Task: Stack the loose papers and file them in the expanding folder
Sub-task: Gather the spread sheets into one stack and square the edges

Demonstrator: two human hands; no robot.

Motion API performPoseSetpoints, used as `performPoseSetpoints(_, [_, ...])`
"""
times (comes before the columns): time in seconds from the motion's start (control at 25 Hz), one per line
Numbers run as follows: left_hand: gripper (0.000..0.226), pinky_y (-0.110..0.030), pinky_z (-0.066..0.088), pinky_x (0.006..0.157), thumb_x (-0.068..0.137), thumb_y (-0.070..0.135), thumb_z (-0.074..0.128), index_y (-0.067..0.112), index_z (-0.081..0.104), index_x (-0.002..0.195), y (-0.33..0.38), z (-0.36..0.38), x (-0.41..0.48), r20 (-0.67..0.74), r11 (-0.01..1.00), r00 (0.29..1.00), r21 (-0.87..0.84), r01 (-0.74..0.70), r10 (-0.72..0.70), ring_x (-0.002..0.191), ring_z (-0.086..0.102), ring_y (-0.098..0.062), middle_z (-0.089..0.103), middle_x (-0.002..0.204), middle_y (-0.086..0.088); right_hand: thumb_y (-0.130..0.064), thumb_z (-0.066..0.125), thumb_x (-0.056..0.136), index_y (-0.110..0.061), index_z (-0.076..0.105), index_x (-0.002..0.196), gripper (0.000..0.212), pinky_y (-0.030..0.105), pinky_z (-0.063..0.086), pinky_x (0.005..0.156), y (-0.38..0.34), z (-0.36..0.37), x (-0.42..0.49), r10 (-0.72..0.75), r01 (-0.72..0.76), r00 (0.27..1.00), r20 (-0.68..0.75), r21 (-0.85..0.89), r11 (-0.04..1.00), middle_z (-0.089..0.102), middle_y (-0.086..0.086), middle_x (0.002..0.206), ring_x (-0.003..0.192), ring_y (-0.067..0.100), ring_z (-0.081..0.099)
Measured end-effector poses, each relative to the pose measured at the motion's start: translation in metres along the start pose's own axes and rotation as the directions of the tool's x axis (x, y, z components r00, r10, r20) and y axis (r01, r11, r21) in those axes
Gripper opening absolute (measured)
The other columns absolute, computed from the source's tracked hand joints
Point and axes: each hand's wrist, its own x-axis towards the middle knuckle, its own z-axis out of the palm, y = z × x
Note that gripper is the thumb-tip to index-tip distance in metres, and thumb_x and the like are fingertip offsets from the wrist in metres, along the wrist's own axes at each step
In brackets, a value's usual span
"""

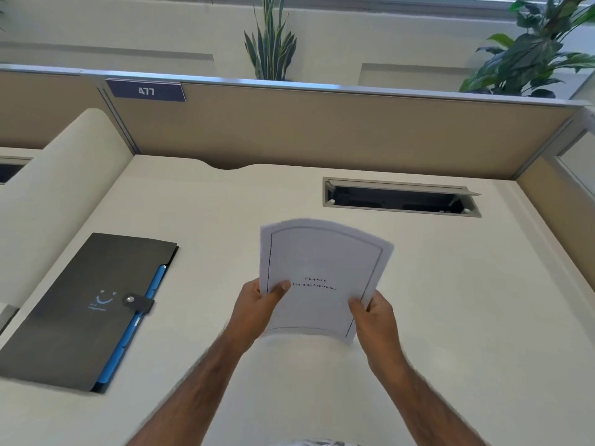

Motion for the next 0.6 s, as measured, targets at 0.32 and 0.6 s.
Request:
performPoseSetpoints(0.32, [0.023,-0.031,0.058,0.070,0.091,0.017,0.074,0.004,0.074,0.109,-0.033,-0.035,0.050,-0.130,0.950,0.950,0.102,0.296,-0.283,0.083,0.075,-0.027,0.078,0.099,-0.013,0.001,0.054,0.081,-0.014,0.038,0.065,0.028,0.026,0.019,0.047,0.019,0.049,0.042,0.131,-0.123,0.991,0.029,-0.198,0.972,0.030,0.000,0.060,0.054,0.018,0.025])
performPoseSetpoints(0.6, [0.025,-0.032,0.041,0.061,0.087,0.025,0.074,0.004,0.063,0.078,-0.062,-0.058,0.069,-0.163,0.884,0.949,0.348,0.312,-0.271,0.067,0.056,-0.027,0.064,0.075,-0.009,-0.002,0.050,0.075,-0.015,0.032,0.067,0.023,0.034,0.020,0.057,0.041,0.081,0.053,0.211,-0.203,0.977,-0.008,-0.310,0.929,0.029,0.006,0.067,0.065,0.022,0.026])
